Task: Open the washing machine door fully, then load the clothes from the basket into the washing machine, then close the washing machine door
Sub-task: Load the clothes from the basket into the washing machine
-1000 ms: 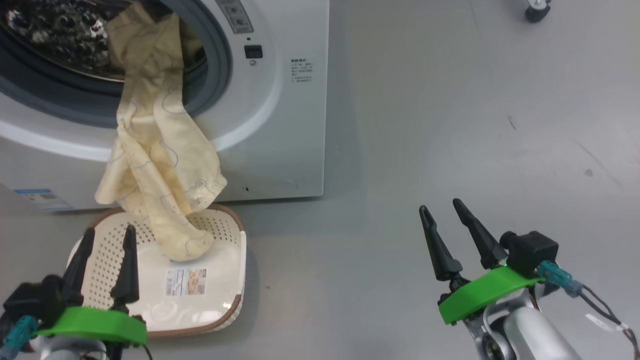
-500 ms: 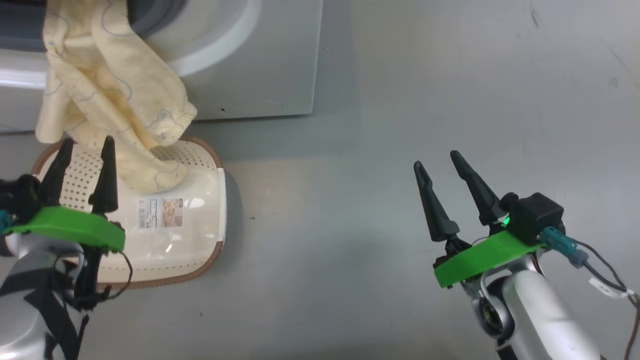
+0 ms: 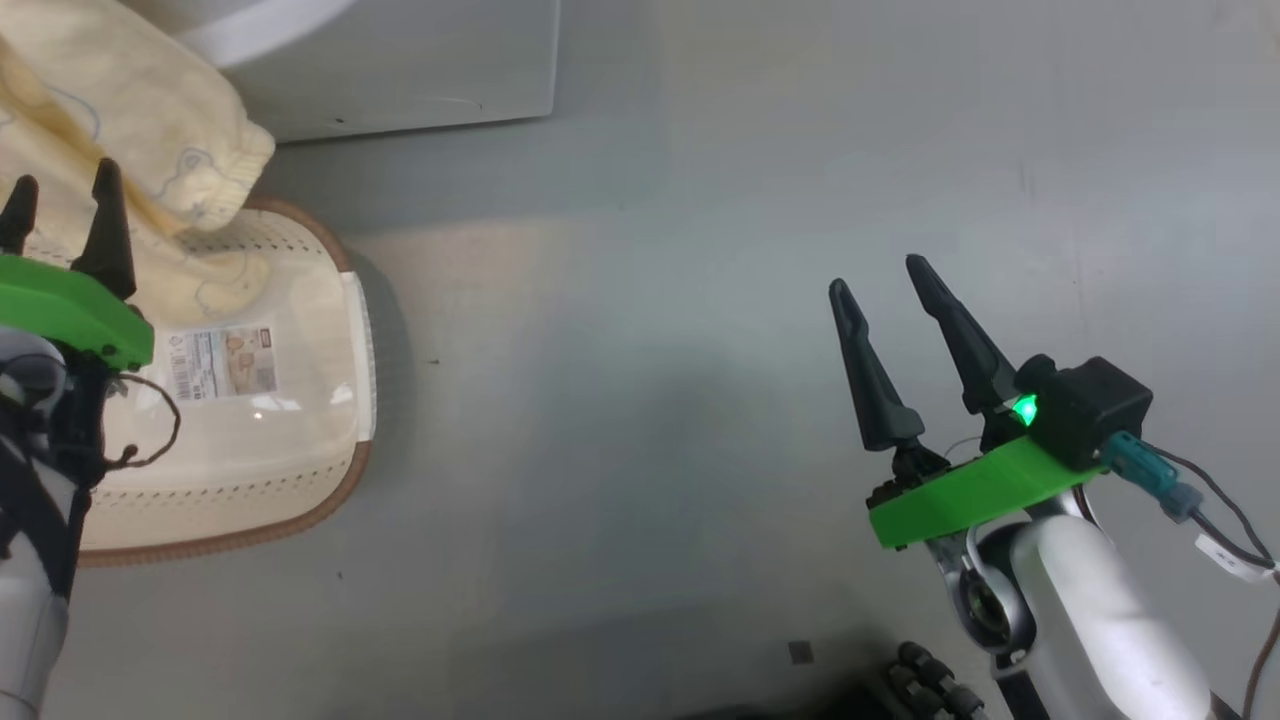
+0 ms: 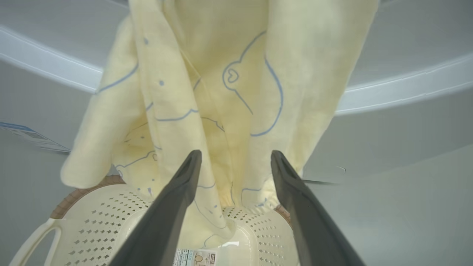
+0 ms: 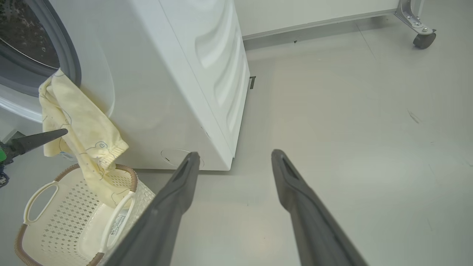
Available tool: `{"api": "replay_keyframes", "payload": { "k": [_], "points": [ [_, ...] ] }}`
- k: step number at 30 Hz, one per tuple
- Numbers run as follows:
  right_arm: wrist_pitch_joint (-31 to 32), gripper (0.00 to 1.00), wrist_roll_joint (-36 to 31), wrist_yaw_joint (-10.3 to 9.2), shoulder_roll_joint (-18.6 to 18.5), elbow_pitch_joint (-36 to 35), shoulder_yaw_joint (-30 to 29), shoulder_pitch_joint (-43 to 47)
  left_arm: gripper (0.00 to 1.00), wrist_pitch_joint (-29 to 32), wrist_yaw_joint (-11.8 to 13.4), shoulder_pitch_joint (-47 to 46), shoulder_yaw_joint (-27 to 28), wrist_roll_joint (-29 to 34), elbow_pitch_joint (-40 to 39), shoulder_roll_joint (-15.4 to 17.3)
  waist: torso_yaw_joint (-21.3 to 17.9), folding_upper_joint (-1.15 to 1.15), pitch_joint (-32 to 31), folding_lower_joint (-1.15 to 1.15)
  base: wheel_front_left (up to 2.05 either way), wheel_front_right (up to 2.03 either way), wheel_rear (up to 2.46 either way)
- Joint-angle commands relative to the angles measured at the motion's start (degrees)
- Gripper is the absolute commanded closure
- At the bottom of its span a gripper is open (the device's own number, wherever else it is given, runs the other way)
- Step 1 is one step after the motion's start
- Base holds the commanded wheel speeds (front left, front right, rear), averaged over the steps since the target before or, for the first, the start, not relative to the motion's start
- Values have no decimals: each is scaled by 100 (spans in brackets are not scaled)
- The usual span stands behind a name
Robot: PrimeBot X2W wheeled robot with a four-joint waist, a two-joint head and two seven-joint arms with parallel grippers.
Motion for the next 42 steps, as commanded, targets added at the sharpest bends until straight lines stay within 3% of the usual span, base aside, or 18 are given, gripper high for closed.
{"api": "replay_keyframes", "payload": {
  "k": [1,12,24,35,36,37,38,42],
  "points": [
    [-55,0,7,1,13,-237,110,-19,0,48,3,-231,55,-113,129,391,-167,0,215,-1,0,0,0],
    [-55,0,37,1,13,-413,107,28,0,13,3,-1050,-29,-390,1345,513,-304,0,510,-1,0,0,0],
    [-55,0,-1,1,13,-492,150,-38,0,129,3,-1653,-385,-617,1788,530,-321,0,777,-1,0,0,0],
    [-55,0,0,1,13,-518,159,-41,0,185,2,-2066,-717,-923,1725,679,-360,0,912,-1,0,0,0],
    [-55,0,-1,1,13,-519,160,-43,10,207,2,-2082,-737,-977,1709,676,-358,0,914,-1,0,0,0],
    [-55,0,0,1,13,-519,161,-46,73,209,2,-2099,-766,-1015,1688,687,-356,0,916,-1,0,0,0],
    [-55,0,1,1,13,-518,162,-50,100,202,2,-2111,-797,-1049,1667,702,-355,0,917,-1,0,0,0],
    [-55,0,3,1,13,-507,149,-65,100,78,2,-2091,-918,-1192,1571,738,-326,0,895,-1,0,0,0]
  ]
}}
